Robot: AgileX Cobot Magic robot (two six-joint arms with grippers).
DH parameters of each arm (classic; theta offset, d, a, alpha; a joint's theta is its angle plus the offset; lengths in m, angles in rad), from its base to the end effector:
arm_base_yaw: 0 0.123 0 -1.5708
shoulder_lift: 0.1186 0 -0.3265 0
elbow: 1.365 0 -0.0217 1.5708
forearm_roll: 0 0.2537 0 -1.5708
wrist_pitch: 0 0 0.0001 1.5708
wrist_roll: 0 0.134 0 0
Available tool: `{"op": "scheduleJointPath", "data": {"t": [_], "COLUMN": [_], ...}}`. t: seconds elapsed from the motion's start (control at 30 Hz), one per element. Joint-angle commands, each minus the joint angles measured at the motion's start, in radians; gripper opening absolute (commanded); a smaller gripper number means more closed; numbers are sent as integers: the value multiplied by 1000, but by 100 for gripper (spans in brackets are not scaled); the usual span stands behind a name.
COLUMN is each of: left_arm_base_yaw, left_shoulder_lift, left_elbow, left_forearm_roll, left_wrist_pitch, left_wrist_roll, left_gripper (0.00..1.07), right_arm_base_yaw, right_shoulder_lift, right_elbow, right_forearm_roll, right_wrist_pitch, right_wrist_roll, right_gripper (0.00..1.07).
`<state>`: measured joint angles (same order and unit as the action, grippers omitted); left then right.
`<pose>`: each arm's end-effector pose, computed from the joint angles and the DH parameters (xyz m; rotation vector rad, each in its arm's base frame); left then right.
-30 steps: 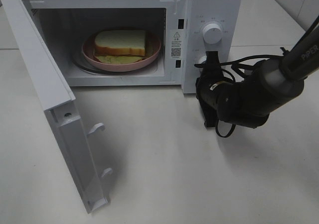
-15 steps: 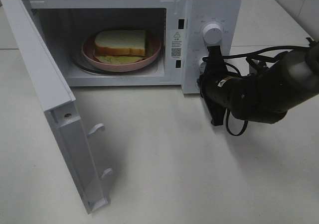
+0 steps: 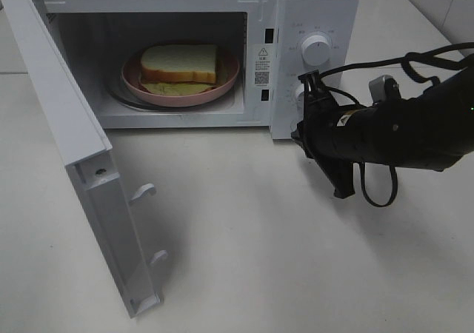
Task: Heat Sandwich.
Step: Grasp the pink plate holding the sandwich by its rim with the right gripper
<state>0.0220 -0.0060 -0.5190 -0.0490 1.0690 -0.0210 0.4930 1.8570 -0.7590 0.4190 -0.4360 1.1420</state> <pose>-0.0090 -0.0060 0.2642 -0.0404 2.0267 -0.0578 0.3544 0.1643 0.1442 1.2432 1.9763 0.9234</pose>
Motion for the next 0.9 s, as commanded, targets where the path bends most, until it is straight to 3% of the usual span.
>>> {"op": "scheduleJointPath", "data": {"t": [0.03, 0.57, 0.9], "left_arm_base_yaw": [2, 2, 2], "left_shoulder_lift": [-4, -4, -4], "left_elbow": [2, 2, 2], "left_forearm_roll": [-8, -8, -8], "left_wrist_pitch": [1, 1, 1], "left_wrist_roll": [2, 2, 2], "left_gripper": [95, 95, 95], "right_arm_base_yaw": [-2, -5, -5], "right_shoulder_lift": [-68, -268, -364], "right_elbow": [-3, -5, -6], "right_forearm_roll": [-12, -15, -43], "right_wrist_pitch": [162, 586, 624], "right_wrist_roll": [-215, -1060, -1142], "right_gripper": [1, 5, 8]}}
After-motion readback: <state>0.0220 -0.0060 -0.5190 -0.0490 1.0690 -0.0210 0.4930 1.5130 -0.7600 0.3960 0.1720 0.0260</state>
